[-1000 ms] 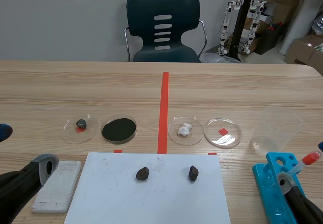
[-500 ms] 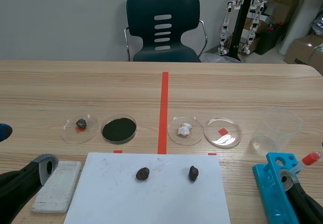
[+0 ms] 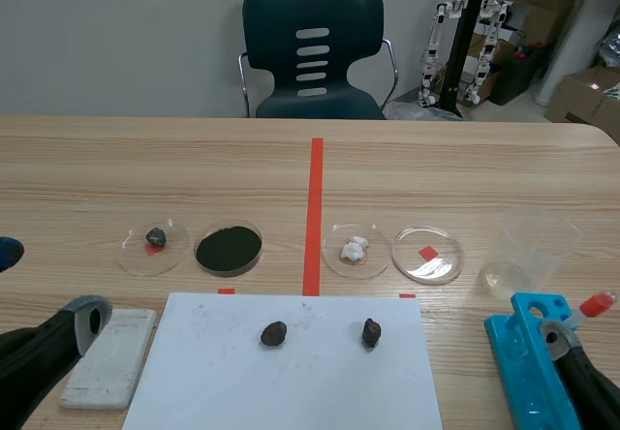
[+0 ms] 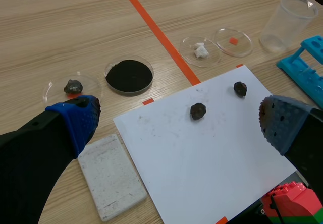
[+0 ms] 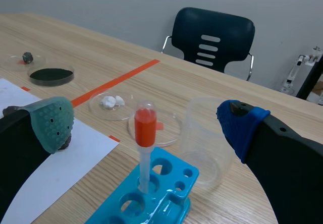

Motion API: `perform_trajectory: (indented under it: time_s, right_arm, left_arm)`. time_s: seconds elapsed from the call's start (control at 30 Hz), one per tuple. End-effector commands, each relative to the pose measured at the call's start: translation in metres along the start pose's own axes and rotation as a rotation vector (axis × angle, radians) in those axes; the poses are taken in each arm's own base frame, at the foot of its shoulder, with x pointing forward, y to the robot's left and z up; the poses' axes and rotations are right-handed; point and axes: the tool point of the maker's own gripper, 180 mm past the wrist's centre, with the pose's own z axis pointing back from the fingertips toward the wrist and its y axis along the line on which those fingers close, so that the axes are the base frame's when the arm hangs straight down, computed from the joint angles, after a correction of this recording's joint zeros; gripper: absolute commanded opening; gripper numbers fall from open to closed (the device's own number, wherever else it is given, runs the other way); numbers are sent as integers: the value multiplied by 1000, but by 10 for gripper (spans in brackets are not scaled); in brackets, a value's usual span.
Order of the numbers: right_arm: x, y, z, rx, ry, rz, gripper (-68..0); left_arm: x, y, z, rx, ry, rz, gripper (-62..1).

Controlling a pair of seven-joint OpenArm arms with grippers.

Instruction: Pick up the dropper by the top with the right hand

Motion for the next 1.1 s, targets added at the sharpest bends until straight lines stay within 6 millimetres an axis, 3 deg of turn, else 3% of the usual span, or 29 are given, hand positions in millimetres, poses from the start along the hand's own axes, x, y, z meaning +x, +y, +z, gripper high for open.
perform_trajectory:
  time_s: [0.0,0.73,1.07]
  right_arm:
    - [6,-1,-4,-4,-38,3,-87]
    - [1,1,-3,7,-60,3,-89]
    - [1,1,-3,7,-60,4,-231]
  left_arm:
    - [9,-1,0,-3,-30,-2,14]
    - [9,-1,0,-3,-30,-2,14]
    - [9,-1,0,-3,-30,-2,14]
